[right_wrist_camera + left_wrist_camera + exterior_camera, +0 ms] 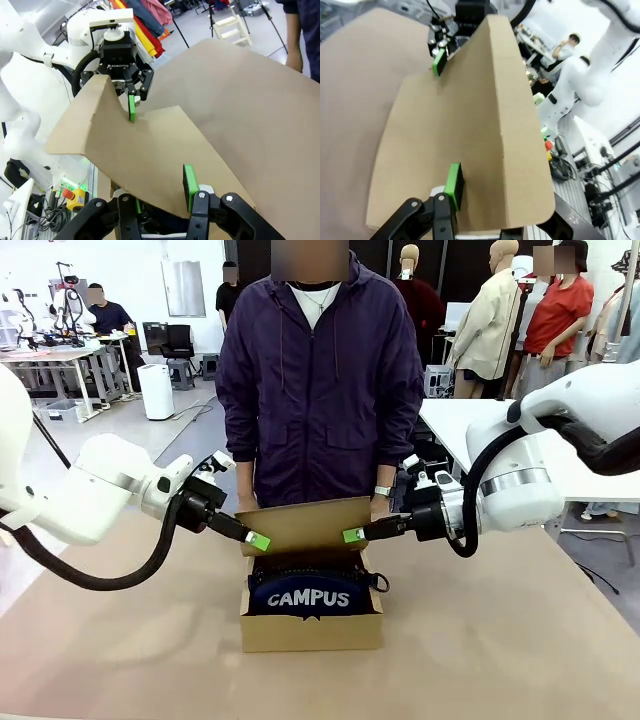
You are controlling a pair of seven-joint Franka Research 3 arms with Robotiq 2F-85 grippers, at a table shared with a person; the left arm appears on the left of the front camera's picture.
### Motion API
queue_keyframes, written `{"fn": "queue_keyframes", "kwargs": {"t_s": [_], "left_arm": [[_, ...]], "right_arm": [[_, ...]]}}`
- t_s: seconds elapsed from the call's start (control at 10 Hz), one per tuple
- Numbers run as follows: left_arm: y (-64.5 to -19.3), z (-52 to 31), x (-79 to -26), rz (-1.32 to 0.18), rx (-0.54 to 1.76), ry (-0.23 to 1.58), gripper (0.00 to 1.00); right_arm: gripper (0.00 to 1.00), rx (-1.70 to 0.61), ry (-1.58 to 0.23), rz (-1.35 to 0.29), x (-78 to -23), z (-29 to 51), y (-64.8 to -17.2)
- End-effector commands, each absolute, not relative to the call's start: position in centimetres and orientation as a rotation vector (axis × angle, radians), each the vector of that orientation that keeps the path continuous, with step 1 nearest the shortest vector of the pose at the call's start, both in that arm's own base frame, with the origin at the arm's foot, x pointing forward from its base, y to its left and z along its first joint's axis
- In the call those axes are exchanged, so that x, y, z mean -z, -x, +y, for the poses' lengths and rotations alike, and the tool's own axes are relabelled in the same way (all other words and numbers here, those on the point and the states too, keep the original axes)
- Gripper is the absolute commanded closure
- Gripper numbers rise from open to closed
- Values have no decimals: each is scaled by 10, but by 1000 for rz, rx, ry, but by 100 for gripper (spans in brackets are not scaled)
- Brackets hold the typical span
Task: Pack the items into the box.
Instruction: Close the Mailer Box.
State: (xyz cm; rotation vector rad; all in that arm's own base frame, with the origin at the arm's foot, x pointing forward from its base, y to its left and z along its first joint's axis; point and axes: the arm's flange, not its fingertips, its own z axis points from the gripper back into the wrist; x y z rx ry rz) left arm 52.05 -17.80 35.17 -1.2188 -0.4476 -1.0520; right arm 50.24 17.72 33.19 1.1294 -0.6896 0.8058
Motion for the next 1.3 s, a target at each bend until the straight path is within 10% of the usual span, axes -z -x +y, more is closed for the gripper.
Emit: {"fn": "queue_keyframes", "kwargs": {"t_s": [0.0,0.1,0.2,1.2], "left_arm": [[-508,-167,-352,-517,1053,1237,48],[-509,-166,-352,-534,1048,1249,0],[-510,-166,-351,-537,1053,1249,0],[-436,-77,-376,-756,974,1210,0]], "right_arm": [[62,-847,-1124,-722,-332,185,-493],[16,-865,-1161,-694,-333,185,-493],[0,-865,-1157,-672,-333,184,-492],[0,-710,-1219,-761,-361,82,-445]]}}
